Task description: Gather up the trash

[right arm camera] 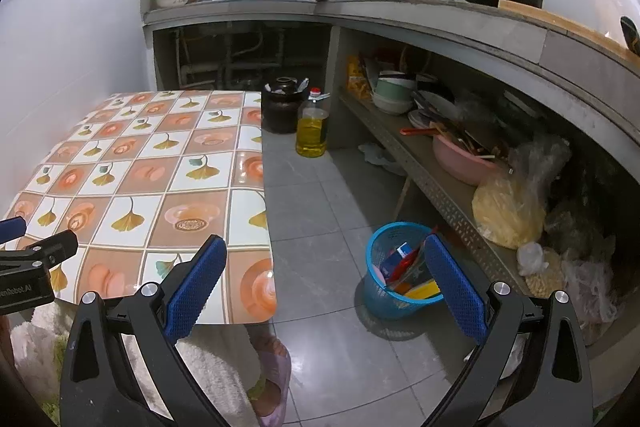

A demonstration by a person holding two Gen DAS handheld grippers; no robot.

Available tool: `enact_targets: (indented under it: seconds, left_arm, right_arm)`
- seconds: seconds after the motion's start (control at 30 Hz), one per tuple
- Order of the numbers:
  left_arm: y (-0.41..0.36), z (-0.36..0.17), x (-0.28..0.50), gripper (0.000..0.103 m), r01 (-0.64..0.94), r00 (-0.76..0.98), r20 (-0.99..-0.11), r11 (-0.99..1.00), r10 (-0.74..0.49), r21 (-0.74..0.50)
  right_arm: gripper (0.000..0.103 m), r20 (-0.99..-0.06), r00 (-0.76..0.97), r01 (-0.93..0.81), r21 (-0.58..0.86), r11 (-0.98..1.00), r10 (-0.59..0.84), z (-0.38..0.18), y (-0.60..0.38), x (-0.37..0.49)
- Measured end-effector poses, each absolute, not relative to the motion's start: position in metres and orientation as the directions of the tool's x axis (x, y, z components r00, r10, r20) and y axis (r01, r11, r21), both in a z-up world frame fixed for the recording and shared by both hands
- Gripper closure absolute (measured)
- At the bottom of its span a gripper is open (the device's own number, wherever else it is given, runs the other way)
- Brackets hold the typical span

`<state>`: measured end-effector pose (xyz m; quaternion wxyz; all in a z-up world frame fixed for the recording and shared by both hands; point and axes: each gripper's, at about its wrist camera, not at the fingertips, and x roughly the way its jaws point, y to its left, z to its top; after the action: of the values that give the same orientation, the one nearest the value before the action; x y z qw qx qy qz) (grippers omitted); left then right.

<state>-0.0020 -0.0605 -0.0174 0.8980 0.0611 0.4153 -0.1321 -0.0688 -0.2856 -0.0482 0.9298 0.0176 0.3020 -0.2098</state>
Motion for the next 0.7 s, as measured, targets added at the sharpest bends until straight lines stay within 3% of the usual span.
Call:
enact_targets:
  seconds: [0.7]
  left_arm:
    - [-0.0538,-0.0133,0.0007,0.005,0.248,0.632,-0.76,0.969,-0.156,0.008]
  right_arm:
    - [0.008,-0.57,0.73,0.401,-0.091,0.912,-0.377,-0.0479,-0.2924,-0.071]
